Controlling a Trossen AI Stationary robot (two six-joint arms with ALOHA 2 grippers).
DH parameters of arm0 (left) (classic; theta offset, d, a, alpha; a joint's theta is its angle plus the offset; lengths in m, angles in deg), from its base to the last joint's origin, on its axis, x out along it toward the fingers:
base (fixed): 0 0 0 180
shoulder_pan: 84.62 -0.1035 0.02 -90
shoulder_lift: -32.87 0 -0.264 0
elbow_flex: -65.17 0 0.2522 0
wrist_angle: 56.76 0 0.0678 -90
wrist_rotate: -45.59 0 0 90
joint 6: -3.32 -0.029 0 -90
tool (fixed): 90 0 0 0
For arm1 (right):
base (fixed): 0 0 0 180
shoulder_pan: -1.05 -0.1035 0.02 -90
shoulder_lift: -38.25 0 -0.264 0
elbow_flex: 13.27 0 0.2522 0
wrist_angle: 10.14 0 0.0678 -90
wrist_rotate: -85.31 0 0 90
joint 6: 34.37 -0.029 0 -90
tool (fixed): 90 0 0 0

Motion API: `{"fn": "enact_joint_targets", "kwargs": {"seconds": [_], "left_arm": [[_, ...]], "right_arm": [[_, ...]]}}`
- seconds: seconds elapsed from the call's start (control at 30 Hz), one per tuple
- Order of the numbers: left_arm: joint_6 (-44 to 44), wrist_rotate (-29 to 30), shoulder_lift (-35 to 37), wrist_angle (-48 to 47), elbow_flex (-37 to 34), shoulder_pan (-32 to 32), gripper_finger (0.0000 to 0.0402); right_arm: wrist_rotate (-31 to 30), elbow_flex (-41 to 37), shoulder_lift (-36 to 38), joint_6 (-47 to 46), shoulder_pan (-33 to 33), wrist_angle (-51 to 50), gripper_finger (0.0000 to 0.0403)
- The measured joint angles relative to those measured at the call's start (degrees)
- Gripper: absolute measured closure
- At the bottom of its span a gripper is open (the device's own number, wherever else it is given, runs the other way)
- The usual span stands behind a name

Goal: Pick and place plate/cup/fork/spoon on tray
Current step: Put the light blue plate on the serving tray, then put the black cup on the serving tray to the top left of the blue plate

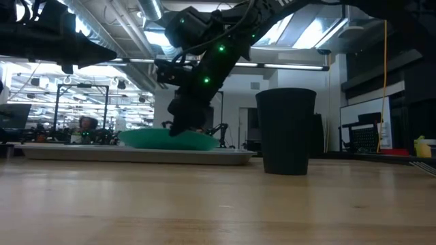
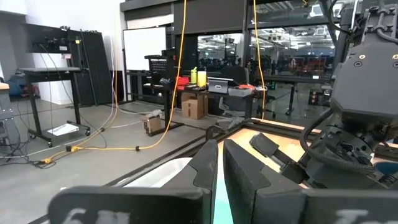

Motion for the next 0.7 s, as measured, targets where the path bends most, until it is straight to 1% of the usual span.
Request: {"fn": "enact_joint_targets", "kwargs": {"seconds": [0.23,0.43,0.6,0.7], "left_arm": [[-0.02,0.0,0.0,0.0,0.0,0.01,0.0382],[-0.11,0.0,-0.02,0.0,0.0,0.0,0.0382],[-0.13,0.0,0.0,0.0,0.0,0.0,0.0382],[-0.13,0.0,-0.01,0.0,0.0,0.02,0.0382]], "right_arm": [[0.04,-0.02,0.0,-1.04,-0.05,0.46,0.0357],[0.02,-0.07,0.0,0.73,-0.81,2.11,0.0357],[2.67,-0.07,0.0,2.27,-1.29,5.63,0.0357],[2.64,-0.07,0.0,2.26,-1.2,6.43,0.0357]]}}
